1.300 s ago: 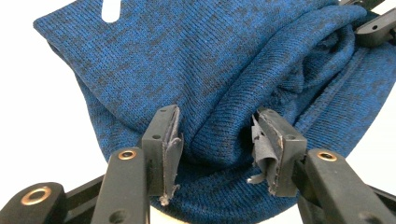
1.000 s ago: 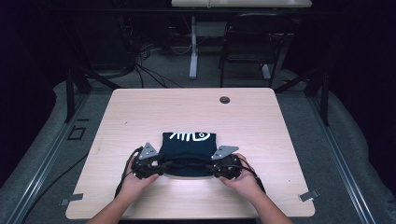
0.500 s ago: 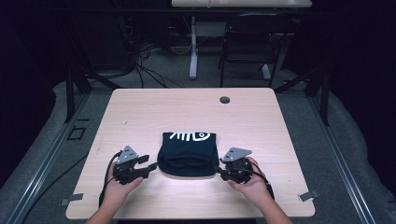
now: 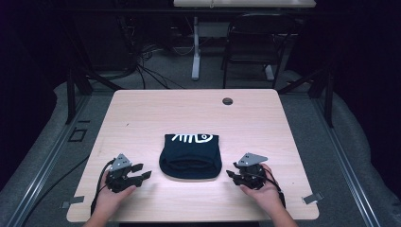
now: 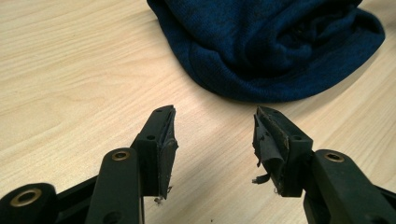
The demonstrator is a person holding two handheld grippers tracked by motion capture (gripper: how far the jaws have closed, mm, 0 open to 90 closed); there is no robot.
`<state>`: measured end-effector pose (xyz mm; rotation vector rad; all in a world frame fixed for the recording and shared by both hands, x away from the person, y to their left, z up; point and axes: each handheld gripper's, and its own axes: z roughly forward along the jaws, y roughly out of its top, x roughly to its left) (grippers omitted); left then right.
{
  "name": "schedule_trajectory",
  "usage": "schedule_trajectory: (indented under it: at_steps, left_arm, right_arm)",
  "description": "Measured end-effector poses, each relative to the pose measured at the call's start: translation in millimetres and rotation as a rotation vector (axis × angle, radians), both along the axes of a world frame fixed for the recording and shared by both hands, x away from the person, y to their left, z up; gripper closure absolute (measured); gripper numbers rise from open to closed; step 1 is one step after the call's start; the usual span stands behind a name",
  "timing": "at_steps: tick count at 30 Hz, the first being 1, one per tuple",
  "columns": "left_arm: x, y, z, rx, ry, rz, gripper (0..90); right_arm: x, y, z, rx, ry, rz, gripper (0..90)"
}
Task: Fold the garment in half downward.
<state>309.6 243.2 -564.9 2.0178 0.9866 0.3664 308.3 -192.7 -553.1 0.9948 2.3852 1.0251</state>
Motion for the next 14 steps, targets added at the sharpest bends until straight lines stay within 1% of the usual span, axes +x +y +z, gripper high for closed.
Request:
schedule_trajectory:
  at_steps: [3,5,7,8,9,10,13,14]
  left_arm:
    - [0.4,-1.4,-1.2,0.001,0.003,-0.003,48.5]
    - [-0.1,-2.7,-2.8,0.002,0.007,0.001,48.5]
    - [-0.9,-4.6,-3.4,0.017,0.003,-0.005,48.3]
    - [-1.3,-5.6,-3.3,0.034,0.000,-0.007,48.3]
    - [-1.0,-6.2,-3.7,0.049,-0.008,-0.012,48.2]
    - [-1.0,-7.7,-4.5,0.058,-0.007,-0.014,48.2]
    - [-0.8,-8.9,-4.8,0.058,-0.006,-0.016,47.9]
    - [-1.0,-9.4,-4.6,0.053,-0.005,-0.016,47.9]
  right_arm:
    - [0.0,0.1,-1.1,-0.001,-0.008,-0.002,55.8]
    - [-1.2,1.1,-2.5,-0.014,-0.020,-0.006,55.4]
    - [-1.7,1.2,-4.0,-0.019,-0.020,-0.010,55.2]
    - [-1.7,1.2,-4.0,-0.019,-0.020,-0.010,55.2]
    - [-1.5,1.1,-5.3,-0.030,-0.015,-0.015,54.7]
    - [-1.4,1.0,-5.6,-0.030,-0.012,-0.017,54.5]
    - [-1.6,1.1,-5.5,-0.030,-0.017,-0.021,53.9]
    - [-1.9,1.2,-5.4,-0.029,-0.026,-0.024,53.6]
